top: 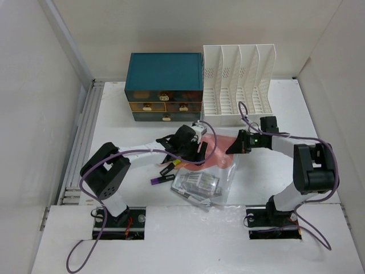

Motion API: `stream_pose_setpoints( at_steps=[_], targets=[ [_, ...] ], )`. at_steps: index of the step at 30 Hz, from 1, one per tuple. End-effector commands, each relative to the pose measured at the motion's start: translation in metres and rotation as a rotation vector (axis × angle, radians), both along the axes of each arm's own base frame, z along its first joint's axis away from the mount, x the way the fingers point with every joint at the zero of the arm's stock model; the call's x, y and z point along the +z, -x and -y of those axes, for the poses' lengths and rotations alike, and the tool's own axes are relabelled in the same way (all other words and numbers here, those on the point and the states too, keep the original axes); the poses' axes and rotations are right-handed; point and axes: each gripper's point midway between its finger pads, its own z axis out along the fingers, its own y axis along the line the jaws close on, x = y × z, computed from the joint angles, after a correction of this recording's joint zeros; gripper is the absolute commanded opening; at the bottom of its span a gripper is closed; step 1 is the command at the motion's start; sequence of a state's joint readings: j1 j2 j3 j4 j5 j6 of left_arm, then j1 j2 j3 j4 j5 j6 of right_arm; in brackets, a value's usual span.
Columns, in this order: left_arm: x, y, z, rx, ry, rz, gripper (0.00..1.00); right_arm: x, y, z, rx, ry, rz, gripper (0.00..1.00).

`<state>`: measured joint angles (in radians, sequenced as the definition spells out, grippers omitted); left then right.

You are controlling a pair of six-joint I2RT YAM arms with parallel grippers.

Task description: Organize the desk

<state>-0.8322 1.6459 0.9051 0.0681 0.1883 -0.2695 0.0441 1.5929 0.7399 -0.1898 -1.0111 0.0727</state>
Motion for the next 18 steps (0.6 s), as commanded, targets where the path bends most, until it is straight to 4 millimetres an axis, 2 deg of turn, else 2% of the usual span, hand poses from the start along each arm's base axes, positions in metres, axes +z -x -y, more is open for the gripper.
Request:
stream_pose_setpoints(
  at_steps=[1,5,7,11,12,13,14,17,18],
  targets=[
    [0.023,-0.010,0.010,0.004,0.033,0.055,0.63,0.033,-0.016,0.004,0.005,-0.039,0.138,0.00],
    [0.031,-0.012,0.010,0.011,0.044,0.073,0.63,0.056,-0.025,0.022,-0.037,-0.022,0.234,0.00],
    [0.037,-0.014,0.009,0.019,0.049,0.088,0.67,0.071,-0.029,0.032,-0.060,0.009,0.300,0.00],
    [0.068,-0.021,0.006,0.042,0.085,0.161,0.79,0.111,-0.026,0.036,-0.041,0.058,0.459,0.00],
    [0.073,-0.021,0.006,0.042,0.095,0.170,0.82,0.131,-0.025,0.037,-0.033,0.080,0.540,0.00],
    [0.083,-0.023,0.007,0.050,0.109,0.189,0.83,0.140,-0.026,0.041,-0.045,0.113,0.580,0.00],
    [0.093,-0.027,0.003,0.063,0.126,0.206,0.85,0.158,-0.027,0.043,-0.047,0.135,0.626,0.00],
    [0.110,-0.031,0.005,0.060,0.165,0.225,0.85,0.201,-0.033,0.054,-0.082,0.249,0.808,0.00],
    [0.110,-0.035,0.001,0.073,0.164,0.226,0.85,0.214,-0.035,0.058,-0.111,0.278,0.849,0.00]
  ],
)
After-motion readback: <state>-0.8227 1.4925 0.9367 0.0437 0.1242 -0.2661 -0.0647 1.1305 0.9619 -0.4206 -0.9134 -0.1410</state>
